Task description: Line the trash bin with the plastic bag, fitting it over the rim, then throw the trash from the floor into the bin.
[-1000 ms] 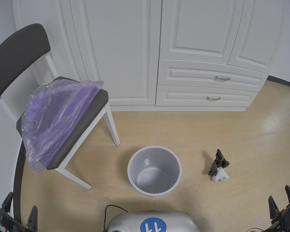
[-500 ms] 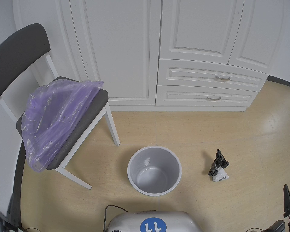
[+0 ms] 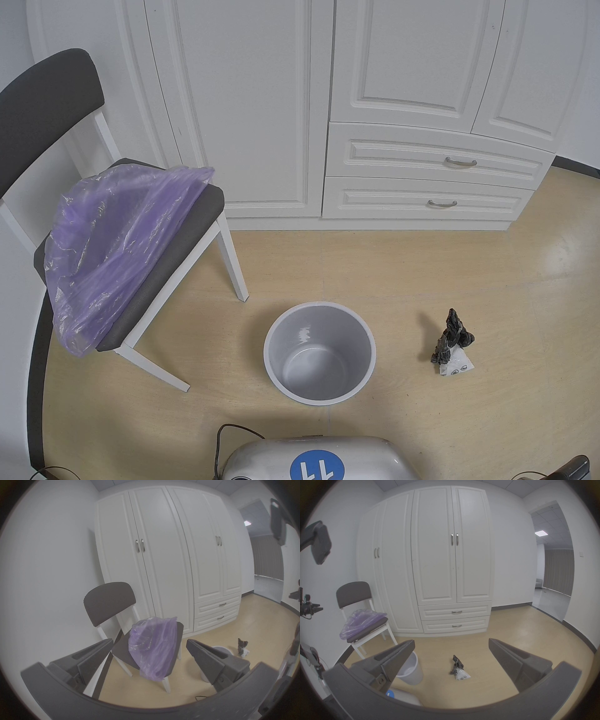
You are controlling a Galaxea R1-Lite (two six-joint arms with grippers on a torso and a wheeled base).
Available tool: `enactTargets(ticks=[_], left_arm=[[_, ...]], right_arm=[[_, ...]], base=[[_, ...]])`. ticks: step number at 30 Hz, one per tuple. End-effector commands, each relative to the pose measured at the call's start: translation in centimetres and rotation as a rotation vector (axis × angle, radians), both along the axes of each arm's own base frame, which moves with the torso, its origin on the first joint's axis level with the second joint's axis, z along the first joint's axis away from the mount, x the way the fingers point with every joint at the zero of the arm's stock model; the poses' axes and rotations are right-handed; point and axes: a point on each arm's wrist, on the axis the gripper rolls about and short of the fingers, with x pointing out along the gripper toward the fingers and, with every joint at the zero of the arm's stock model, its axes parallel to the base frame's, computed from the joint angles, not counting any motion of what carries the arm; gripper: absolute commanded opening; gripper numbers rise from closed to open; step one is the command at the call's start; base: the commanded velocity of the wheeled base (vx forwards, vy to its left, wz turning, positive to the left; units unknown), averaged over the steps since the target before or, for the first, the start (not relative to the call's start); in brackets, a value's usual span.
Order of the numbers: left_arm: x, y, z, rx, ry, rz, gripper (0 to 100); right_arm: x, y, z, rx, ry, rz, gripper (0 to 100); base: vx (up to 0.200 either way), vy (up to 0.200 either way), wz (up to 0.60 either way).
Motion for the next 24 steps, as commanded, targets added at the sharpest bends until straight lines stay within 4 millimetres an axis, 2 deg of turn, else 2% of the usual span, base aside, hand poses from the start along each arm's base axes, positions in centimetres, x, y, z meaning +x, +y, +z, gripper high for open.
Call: enactTargets(ticks=[1, 7, 10, 11, 12, 13, 14, 15, 20, 24], left_arm=[[6.3, -0.8, 4.3, 0.041, 0.163, 0.055, 100], [6.6, -1.1, 4.3, 0.078, 0.280, 0.001, 100], [8.1, -1.5, 4.5, 0.082, 0.330, -0.022, 100], [9.8, -1.8, 4.5, 0.084, 0.373, -0.020, 100], [10.1, -1.9, 4.5, 0.084, 0.384, -0.017, 100], [11.8, -2.2, 4.4, 0.066, 0.425, -0.011, 100], [11.9, -2.2, 4.3, 0.064, 0.431, -0.011, 100], [13.3, -2.5, 4.0, 0.034, 0.472, -0.005, 100], [15.4, -3.1, 2.7, 0.029, 0.562, -0.004, 100], [15.5, -3.1, 1.8, 0.040, 0.609, 0.001, 100]], right_arm=[[3.1, 0.0, 5.5, 0.012, 0.176, -0.115, 100], [7.0, -0.6, 8.9, 0.050, 0.238, -0.111, 100], [8.7, -0.8, 9.5, 0.057, 0.232, -0.093, 100], [10.1, -0.8, 9.8, 0.095, 0.209, -0.065, 100], [10.3, -0.8, 9.9, 0.105, 0.205, -0.059, 100], [11.5, -0.7, 10.2, 0.149, 0.175, -0.021, 100], [11.6, -0.7, 10.3, 0.153, 0.172, -0.019, 100], [12.6, -0.5, 10.6, 0.177, 0.146, 0.012, 100], [13.8, -0.4, 10.2, 0.227, 0.127, 0.049, 100], [13.6, -0.3, 10.5, 0.222, 0.108, 0.059, 100]], base=[[0.000, 0.000, 0.00], [0.000, 0.000, 0.00], [0.000, 0.000, 0.00], [0.000, 0.000, 0.00], [0.000, 0.000, 0.00], [0.000, 0.000, 0.00], [0.000, 0.000, 0.00], [0.000, 0.000, 0.00], [0.000, 0.000, 0.00], [0.000, 0.000, 0.00]])
